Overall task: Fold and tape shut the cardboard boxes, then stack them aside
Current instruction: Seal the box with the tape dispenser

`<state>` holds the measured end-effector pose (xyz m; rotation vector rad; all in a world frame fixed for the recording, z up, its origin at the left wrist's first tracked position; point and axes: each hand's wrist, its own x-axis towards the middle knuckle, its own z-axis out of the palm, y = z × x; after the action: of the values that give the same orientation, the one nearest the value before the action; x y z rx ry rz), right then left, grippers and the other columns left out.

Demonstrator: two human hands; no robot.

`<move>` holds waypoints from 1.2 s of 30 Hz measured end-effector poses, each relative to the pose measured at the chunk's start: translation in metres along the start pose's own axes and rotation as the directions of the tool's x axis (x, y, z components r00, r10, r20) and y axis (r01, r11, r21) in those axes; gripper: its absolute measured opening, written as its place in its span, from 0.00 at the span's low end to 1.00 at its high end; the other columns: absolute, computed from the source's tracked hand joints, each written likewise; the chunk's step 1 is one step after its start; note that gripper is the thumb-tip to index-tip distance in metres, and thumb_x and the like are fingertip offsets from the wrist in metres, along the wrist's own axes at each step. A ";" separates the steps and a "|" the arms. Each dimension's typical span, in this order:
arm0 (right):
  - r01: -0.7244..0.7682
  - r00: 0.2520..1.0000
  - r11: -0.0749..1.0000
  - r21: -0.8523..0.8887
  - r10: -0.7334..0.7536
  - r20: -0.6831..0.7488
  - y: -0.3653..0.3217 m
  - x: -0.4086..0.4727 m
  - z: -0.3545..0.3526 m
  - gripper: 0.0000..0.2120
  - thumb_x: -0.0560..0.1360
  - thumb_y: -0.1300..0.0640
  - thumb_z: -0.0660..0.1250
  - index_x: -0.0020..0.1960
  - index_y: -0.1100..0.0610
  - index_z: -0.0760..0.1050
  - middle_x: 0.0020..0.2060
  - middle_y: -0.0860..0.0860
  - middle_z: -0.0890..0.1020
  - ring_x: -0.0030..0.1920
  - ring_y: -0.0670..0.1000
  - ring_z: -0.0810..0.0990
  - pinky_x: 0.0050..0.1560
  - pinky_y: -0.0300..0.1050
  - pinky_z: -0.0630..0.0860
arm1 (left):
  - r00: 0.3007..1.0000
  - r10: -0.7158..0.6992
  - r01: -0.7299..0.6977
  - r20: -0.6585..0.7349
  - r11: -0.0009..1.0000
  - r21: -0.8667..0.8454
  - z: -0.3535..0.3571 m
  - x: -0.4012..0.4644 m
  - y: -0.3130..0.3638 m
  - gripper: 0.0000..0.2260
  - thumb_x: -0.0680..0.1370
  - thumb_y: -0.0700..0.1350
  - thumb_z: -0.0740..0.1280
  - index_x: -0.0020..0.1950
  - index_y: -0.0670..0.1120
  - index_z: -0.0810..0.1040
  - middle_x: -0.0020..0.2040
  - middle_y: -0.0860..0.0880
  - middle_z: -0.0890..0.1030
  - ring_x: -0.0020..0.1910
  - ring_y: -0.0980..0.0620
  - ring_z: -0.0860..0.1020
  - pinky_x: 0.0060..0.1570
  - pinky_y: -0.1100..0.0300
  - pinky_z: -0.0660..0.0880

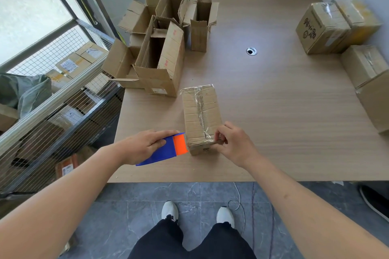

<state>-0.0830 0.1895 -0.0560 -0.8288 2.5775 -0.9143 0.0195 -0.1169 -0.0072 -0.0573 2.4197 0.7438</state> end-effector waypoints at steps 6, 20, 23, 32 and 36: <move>-0.099 0.987 0.986 -0.134 0.080 -0.139 -0.024 0.000 0.013 0.23 0.80 0.40 0.63 0.73 0.43 0.68 0.75 0.51 0.60 0.77 0.54 0.60 0.74 0.52 0.61 | 0.999 0.053 -0.052 0.009 0.996 -0.071 0.009 0.007 0.010 0.21 0.87 0.50 0.53 0.76 0.72 0.59 0.67 0.53 0.74 0.64 0.51 0.71 0.67 0.50 0.67; -0.130 0.991 0.892 -0.432 0.104 -0.085 -0.020 0.007 0.048 0.33 0.81 0.30 0.45 0.83 0.40 0.44 0.83 0.48 0.41 0.82 0.49 0.35 0.81 0.54 0.38 | 0.983 0.183 -0.167 0.010 0.916 -0.366 0.030 0.006 -0.026 0.23 0.87 0.47 0.56 0.74 0.75 0.62 0.71 0.60 0.72 0.69 0.58 0.70 0.72 0.52 0.66; -0.133 0.991 0.886 -0.444 0.116 -0.065 -0.021 0.008 0.047 0.33 0.81 0.30 0.43 0.83 0.40 0.43 0.83 0.48 0.40 0.81 0.49 0.33 0.81 0.54 0.38 | 0.979 0.204 -0.180 0.013 0.890 -0.418 0.030 0.001 -0.034 0.23 0.87 0.46 0.56 0.76 0.72 0.63 0.72 0.61 0.72 0.71 0.59 0.69 0.73 0.53 0.65; -0.153 0.985 0.886 -0.437 0.174 0.008 -0.026 0.009 0.039 0.34 0.79 0.28 0.40 0.82 0.37 0.39 0.82 0.46 0.35 0.79 0.46 0.28 0.80 0.51 0.33 | 0.973 0.225 -0.197 0.056 0.929 -0.314 0.024 0.002 -0.038 0.22 0.87 0.50 0.54 0.74 0.76 0.60 0.72 0.60 0.71 0.70 0.58 0.69 0.72 0.53 0.65; -0.144 0.984 0.900 -0.412 0.173 0.034 -0.030 0.008 0.037 0.36 0.78 0.26 0.41 0.82 0.37 0.37 0.81 0.45 0.33 0.78 0.46 0.27 0.79 0.52 0.33 | 0.986 0.160 -0.148 0.039 0.965 -0.216 0.031 0.013 -0.026 0.20 0.87 0.53 0.51 0.74 0.76 0.57 0.70 0.58 0.74 0.64 0.52 0.74 0.66 0.51 0.68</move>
<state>-0.0607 0.1477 -0.0651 -0.7173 2.7647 -0.2923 0.0314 -0.1211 -0.0479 0.0674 2.3015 1.0594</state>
